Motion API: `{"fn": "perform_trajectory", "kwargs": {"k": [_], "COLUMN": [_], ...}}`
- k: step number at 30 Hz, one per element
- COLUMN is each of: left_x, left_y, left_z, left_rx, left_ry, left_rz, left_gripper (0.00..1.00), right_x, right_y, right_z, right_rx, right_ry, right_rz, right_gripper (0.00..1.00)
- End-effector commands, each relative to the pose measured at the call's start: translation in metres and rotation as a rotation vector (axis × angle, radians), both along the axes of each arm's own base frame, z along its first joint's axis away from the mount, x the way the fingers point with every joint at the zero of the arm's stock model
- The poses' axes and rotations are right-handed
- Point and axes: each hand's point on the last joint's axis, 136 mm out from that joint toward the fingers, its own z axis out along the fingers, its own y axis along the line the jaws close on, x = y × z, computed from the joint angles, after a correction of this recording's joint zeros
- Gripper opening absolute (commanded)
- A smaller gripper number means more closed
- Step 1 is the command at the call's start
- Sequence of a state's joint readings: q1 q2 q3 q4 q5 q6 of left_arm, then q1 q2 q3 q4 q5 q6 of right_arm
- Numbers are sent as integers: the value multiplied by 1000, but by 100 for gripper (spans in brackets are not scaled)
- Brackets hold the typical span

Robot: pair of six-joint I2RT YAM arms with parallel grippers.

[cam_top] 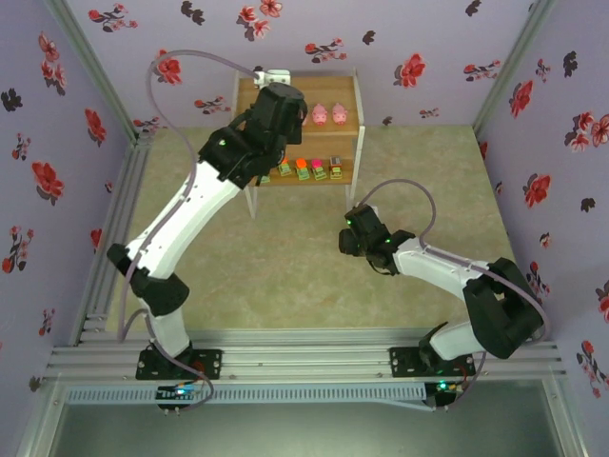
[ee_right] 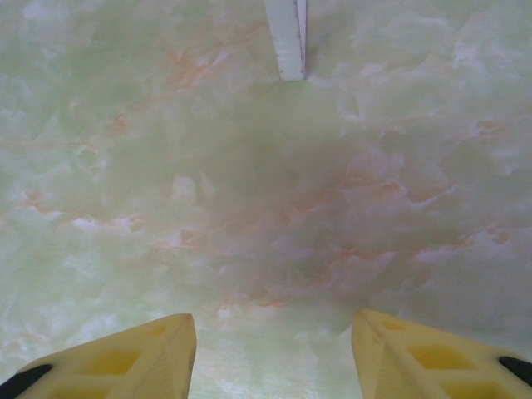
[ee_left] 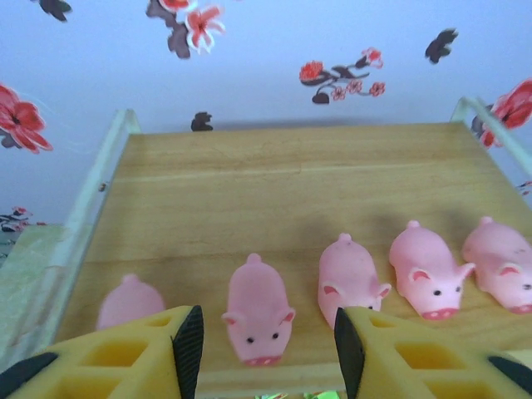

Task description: Place and organize the plastic toys onto the shelf

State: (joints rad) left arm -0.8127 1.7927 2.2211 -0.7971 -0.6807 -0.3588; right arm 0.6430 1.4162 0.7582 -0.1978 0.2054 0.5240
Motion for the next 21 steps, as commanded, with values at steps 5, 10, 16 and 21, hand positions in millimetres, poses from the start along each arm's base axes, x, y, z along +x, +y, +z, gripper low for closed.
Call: {"fn": "perform_trajectory", "kwargs": {"k": [5,10,16,21], "left_x": [-35,-62,-88,-102], "left_y": [28,51,93,128], "left_z": [20,7,-20,-46], "left_rx": [24,12,30,26], "left_ry": [-59,-96,-97,-76], "left_rz": [-14,-32,1,48], "left_gripper": [55,75,100,100], "right_x": [10,11,14,14], "right_y": [-9,-19,-49,-68], "right_z": [13,18,30,40], "right_rx": [-9,-35,-119,-149], "right_ry": [-50,-80,-142,-195], "right_rz": [-39,-65,-148,-207], "right_gripper": [42,54,75,84]}}
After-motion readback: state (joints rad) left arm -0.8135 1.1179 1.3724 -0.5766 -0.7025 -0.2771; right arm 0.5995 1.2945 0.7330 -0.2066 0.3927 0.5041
